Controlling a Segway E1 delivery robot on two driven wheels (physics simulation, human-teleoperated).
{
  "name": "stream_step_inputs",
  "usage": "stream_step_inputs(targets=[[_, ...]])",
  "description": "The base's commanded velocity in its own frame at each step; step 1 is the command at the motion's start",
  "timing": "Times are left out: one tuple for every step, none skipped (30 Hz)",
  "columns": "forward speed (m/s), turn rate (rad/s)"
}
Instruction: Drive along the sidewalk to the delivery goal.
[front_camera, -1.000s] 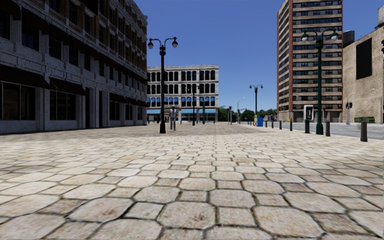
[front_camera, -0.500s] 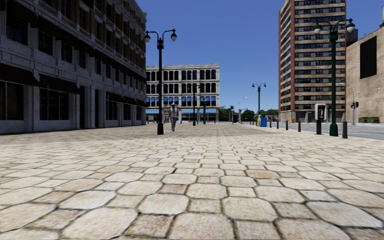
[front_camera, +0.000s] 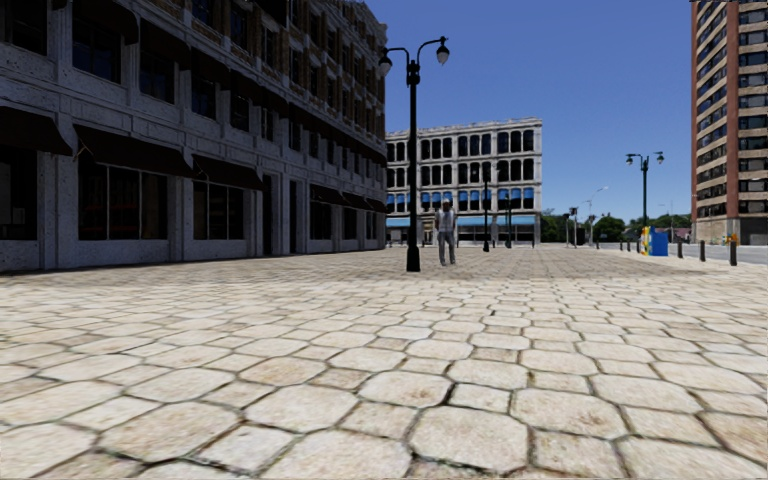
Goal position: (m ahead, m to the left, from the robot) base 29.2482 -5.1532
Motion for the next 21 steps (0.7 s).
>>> stream_step_inputs(targets=[[2.00,0.73],[2.00,0.73],[2.00,0.73],[2.00,0.73],[2.00,0.73],[2.00,0.73],[2.00,0.73],[2.00,0.73],[2.00,0.73],[2.00,0.73],[2.00,0.73],[2.00,0.73],[2.00,0.69],[2.00,0.68],[2.00,0.68],[2.00,0.68],[2.00,0.68],[2.00,0.67],[2.00,0.61],[2.00,0.55],[2.00,0.48]])
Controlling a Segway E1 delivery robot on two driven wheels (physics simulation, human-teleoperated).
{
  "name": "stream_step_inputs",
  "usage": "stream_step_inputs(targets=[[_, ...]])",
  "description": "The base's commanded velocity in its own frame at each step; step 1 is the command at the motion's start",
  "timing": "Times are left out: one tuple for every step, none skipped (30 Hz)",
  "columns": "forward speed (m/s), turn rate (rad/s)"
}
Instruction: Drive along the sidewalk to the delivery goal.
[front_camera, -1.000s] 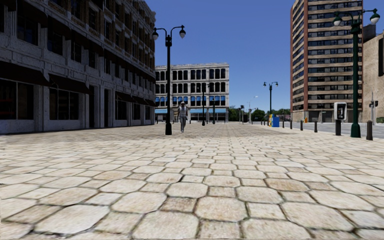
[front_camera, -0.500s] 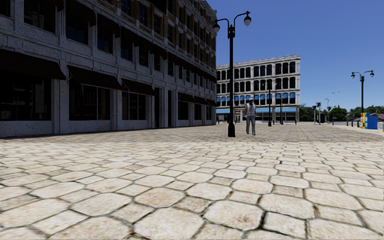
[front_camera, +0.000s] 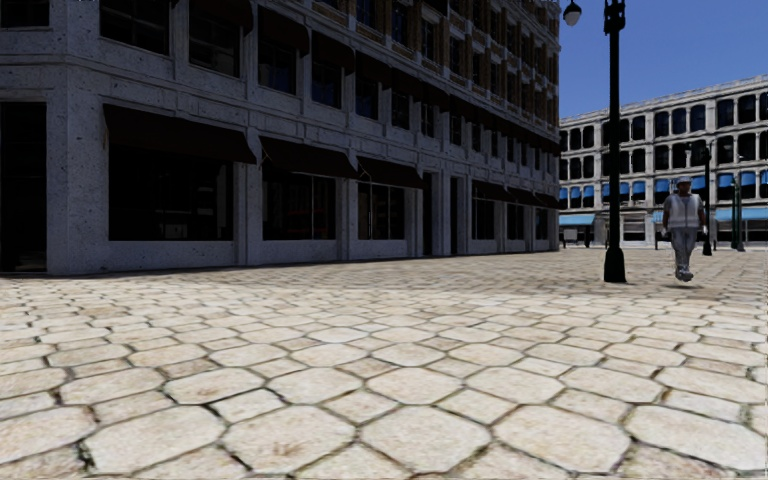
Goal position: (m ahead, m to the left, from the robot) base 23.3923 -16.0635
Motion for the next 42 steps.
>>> stream_step_inputs(targets=[[2.00,0.38],[2.00,0.38],[2.00,0.27],[2.00,0.20],[2.00,0.12],[2.00,0.12],[2.00,0.04],[2.00,0.00],[2.00,0.00],[2.00,0.00],[2.00,0.00],[2.00,0.00],[2.00,0.00],[2.00,0.00],[2.00,0.00],[2.00,0.00],[2.00,0.00],[2.00,0.00],[2.00,0.00],[2.00,0.00],[2.00,0.00],[2.00,0.00],[2.00,0.00],[2.00,0.00],[2.00,0.00],[2.00,0.00],[2.00,0.00],[2.00,0.00],[2.00,0.00],[2.00,0.00],[2.00,0.00],[2.00,0.00],[2.00,0.00],[2.00,0.00],[2.00,0.00],[2.00,0.00],[2.00,0.00],[2.00,0.00],[2.00,0.00],[2.00,0.00],[2.00,0.00],[2.00,0.00]])
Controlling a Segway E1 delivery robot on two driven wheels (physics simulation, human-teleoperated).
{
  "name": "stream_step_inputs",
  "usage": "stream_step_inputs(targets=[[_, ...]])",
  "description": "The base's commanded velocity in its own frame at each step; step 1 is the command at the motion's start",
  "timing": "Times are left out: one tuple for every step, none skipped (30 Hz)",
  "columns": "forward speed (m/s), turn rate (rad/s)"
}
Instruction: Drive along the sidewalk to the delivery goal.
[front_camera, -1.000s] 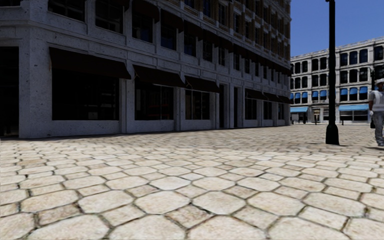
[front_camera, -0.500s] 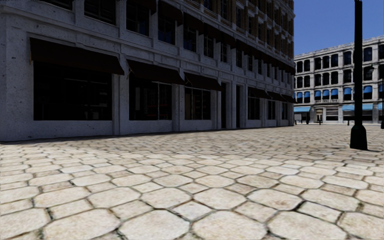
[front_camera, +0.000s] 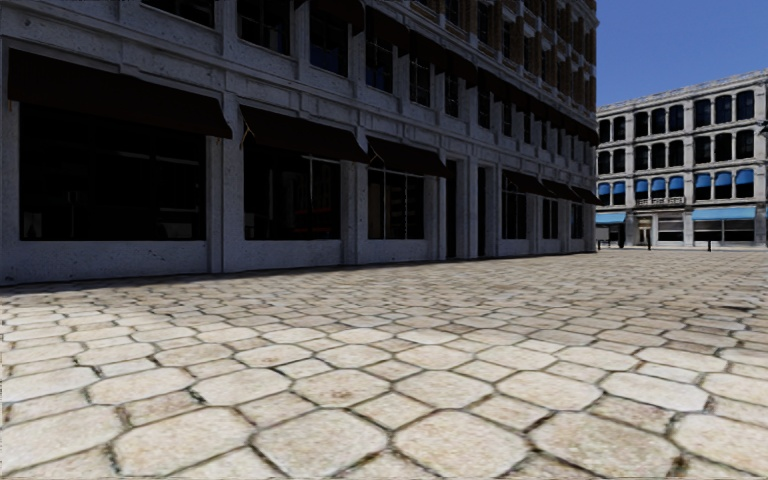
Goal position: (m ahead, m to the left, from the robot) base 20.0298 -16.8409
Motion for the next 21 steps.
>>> stream_step_inputs(targets=[[2.00,0.00],[2.00,0.00],[2.00,0.00],[2.00,0.00],[2.00,0.00],[2.00,0.00],[2.00,0.00],[2.00,0.00],[2.00,0.00],[2.00,0.00],[2.00,0.00],[2.00,0.00],[2.00,0.00],[2.00,0.00],[2.00,0.00],[2.00,0.00],[2.00,0.00],[2.00,0.00],[2.00,0.00],[2.00,0.00],[2.00,0.00]])
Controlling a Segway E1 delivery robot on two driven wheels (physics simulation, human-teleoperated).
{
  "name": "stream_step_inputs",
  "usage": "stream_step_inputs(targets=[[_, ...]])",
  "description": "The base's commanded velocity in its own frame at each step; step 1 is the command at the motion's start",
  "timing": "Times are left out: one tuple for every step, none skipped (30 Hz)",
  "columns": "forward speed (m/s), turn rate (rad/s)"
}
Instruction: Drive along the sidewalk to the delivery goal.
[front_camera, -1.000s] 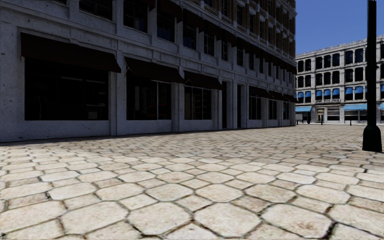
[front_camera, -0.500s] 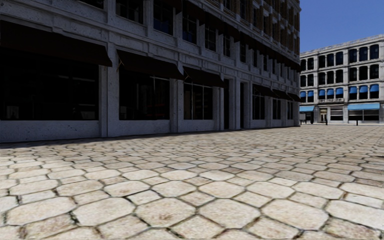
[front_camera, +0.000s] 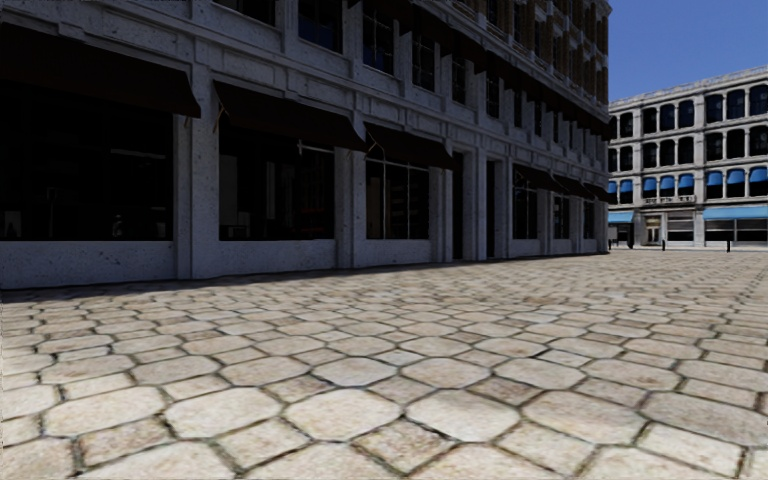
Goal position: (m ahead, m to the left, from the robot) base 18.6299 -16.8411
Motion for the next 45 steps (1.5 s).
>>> stream_step_inputs(targets=[[2.00,0.00],[2.00,0.00],[2.00,0.00],[2.00,0.00],[2.00,0.00],[2.00,0.00],[2.00,0.00],[2.00,0.00],[2.00,0.00],[2.00,0.00],[2.00,0.00],[2.00,0.00],[2.00,0.00],[2.00,0.00],[2.00,0.00],[2.00,0.00],[2.00,0.00],[2.00,0.00],[2.00,0.00],[2.00,0.00],[2.00,-0.04],[2.00,-0.04],[2.00,-0.31],[2.00,-0.44],[2.00,-0.48],[2.00,-0.50],[2.00,-0.50],[2.00,-0.50],[2.00,-0.50],[2.00,-0.50],[2.00,-0.50],[2.00,-0.50],[2.00,-0.50],[2.00,-0.50],[2.00,-0.50],[2.00,-0.50],[2.00,-0.51],[2.00,-0.51],[2.00,-0.51],[2.00,-0.51],[2.00,-0.51],[2.00,-0.51],[2.00,-0.51],[2.00,-0.51],[2.00,-0.51]])
